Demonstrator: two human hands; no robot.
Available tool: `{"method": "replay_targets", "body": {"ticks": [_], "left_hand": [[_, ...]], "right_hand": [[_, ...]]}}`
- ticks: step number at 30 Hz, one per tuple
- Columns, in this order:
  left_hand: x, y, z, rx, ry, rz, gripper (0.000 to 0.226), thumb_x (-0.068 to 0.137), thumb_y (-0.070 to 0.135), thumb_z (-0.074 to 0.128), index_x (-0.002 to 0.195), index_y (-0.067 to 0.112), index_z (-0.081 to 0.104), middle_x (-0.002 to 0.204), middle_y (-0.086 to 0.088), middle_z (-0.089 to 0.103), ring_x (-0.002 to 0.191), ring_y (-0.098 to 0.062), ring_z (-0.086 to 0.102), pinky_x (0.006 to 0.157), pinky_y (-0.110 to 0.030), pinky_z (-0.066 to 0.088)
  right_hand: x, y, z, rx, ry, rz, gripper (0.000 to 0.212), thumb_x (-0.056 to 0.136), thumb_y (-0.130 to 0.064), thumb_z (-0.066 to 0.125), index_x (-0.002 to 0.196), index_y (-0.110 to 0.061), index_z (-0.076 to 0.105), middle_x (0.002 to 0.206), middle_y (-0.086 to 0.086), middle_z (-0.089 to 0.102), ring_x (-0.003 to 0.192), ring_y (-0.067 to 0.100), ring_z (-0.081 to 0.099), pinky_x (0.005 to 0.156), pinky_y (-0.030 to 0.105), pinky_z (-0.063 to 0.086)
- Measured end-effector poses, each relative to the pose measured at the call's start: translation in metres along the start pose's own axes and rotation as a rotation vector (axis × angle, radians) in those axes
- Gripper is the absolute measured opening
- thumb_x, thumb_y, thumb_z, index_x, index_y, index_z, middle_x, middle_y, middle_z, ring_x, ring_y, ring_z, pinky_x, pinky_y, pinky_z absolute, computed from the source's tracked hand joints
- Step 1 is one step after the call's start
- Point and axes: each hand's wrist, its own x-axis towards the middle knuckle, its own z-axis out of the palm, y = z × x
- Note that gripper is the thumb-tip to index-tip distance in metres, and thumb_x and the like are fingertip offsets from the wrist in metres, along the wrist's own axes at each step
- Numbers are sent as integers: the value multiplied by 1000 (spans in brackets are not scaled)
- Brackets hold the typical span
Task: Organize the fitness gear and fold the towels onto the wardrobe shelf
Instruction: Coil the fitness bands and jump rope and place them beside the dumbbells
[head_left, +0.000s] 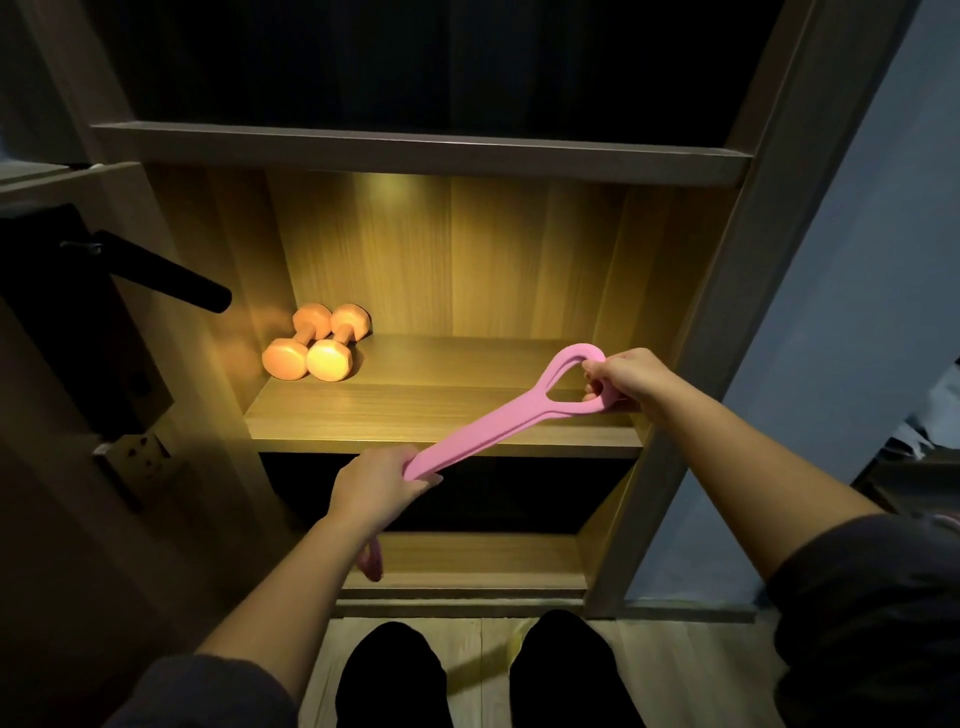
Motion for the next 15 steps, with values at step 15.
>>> {"method": "replay_targets", "body": {"ticks": [15], "left_hand": [[-10,-15,-5,219,151,149,29,92,56,49,102,29,50,80,12,57,57,-6,56,55,-29,53]], "right_hand": [[4,43,0,324,-94,95,18,100,-14,52,109,-1,62,88,12,61,74,20,61,75,32,56]]}}
